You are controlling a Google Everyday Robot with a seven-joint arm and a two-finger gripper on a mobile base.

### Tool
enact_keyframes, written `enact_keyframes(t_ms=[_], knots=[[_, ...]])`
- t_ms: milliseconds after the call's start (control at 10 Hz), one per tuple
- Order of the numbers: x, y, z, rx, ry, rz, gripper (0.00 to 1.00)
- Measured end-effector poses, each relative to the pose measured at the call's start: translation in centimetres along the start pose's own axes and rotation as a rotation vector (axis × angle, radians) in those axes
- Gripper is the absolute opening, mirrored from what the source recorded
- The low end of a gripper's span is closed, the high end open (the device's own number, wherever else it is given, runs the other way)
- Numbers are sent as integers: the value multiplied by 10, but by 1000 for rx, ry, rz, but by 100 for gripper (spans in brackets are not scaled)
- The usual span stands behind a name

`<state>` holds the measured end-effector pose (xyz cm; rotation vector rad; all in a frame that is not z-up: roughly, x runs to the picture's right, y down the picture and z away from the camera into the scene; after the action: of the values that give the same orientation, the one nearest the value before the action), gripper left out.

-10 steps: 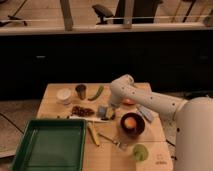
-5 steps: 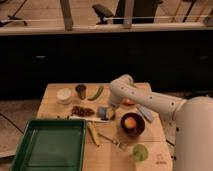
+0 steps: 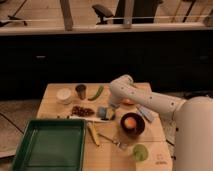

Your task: Wipe tray with sponge

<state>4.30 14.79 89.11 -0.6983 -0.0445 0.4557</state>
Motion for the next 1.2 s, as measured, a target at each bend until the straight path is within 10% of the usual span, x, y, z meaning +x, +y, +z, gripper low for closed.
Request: enact_keyframes(t_ms=[1200], knots=[[6,6,2,-9,7,-9,26]])
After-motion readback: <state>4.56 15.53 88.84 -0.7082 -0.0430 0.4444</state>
